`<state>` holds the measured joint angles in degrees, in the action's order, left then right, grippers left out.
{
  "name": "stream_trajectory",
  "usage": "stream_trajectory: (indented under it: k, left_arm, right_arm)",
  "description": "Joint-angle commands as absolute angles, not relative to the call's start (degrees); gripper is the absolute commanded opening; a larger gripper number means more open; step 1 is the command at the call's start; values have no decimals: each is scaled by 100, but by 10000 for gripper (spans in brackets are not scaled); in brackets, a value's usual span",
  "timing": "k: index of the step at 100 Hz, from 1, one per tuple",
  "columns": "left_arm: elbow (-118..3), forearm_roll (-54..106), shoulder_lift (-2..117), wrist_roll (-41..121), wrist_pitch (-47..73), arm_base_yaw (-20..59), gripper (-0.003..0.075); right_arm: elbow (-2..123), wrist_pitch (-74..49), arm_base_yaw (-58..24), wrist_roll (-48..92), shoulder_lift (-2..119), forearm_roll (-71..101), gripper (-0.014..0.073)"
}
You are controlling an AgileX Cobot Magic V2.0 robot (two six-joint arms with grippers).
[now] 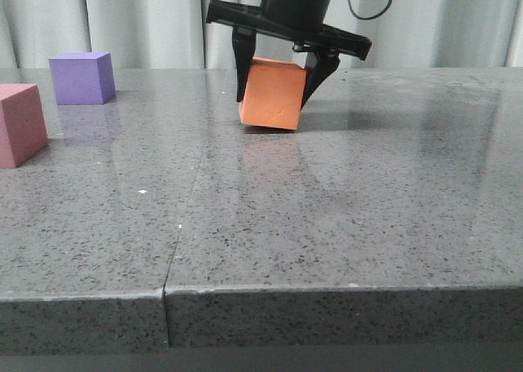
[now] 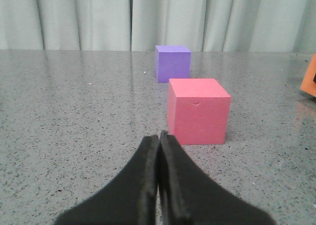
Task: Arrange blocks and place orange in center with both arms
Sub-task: 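Lift the orange cube and carry it toward the table center, then open the right gripper and raise it off the orange cube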
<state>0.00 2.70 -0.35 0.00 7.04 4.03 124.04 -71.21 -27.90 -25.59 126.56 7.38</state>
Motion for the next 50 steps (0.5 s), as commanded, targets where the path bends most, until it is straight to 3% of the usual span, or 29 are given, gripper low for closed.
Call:
stream_trajectory:
  k: [1, 13, 32, 50]
  left_arm:
    - [237, 288, -195, -39, 264, 387, -20]
    - [237, 288, -195, -39, 264, 387, -20]
    - [237, 288, -195, -39, 264, 387, -20]
    - [237, 288, -195, -39, 264, 387, -20]
  right_arm:
    - [12597, -7481, -2780, -2557, 12352, 749, 270]
    - [12597, -7486, -2780, -2551, 12363, 768, 307]
    - [12597, -7471, -2780, -2519, 12363, 780, 567]
    - [12682, -7523, -2780, -2514, 12363, 800, 580]
